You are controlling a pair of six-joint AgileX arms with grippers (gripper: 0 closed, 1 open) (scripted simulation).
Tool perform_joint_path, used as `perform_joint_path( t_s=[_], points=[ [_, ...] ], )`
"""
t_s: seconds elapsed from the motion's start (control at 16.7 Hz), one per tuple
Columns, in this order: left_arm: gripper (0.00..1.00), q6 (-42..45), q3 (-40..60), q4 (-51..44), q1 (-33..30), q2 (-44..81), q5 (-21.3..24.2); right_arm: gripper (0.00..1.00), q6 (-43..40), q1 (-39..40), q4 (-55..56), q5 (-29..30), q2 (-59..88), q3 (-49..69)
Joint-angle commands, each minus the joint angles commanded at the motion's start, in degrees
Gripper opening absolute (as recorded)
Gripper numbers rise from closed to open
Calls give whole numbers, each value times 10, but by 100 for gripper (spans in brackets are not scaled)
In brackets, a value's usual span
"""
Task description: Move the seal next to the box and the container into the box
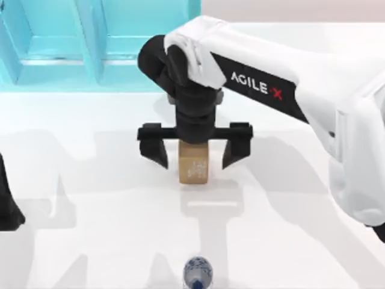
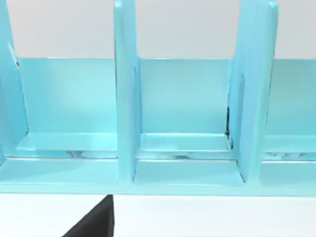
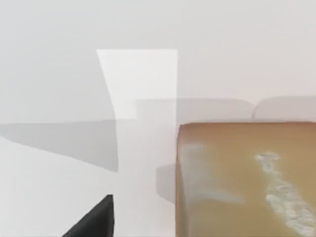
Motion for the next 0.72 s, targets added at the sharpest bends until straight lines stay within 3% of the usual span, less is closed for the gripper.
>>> perform_joint_path(
  t_s=[0.24,0.72],
  points=[
    [100,0,0,0,0,0,0,100,0,0,1,0,0,-1],
    [100,0,0,0,0,0,0,40,0,0,1,0,0,-1]
  ],
)
